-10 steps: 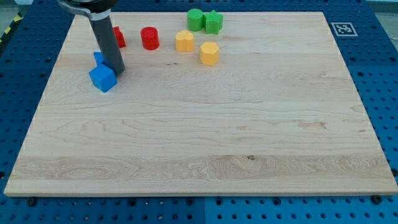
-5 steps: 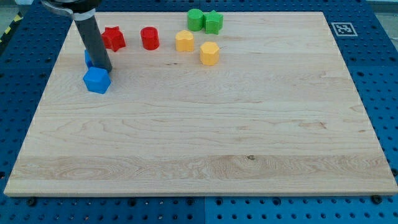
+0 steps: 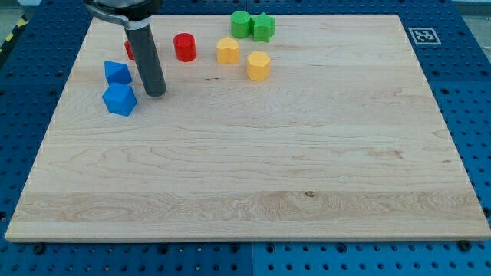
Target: Move the blue blocks to the left
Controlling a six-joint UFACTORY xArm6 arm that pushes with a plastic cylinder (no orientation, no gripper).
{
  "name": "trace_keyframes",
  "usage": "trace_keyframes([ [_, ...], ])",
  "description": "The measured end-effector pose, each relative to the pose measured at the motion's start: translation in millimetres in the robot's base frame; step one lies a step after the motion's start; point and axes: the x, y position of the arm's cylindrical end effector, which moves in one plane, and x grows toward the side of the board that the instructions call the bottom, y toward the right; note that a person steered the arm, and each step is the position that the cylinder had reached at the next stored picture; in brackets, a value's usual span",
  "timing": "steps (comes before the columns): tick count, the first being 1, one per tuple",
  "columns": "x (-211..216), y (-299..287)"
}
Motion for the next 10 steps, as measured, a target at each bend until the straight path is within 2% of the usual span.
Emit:
trace_keyframes([
  [1,1.0,5.9],
  [3,28.9,8.8],
  [5,29.5,-1.4],
  [7,29.5,-41.7],
  [10,19.0,-23.7],
])
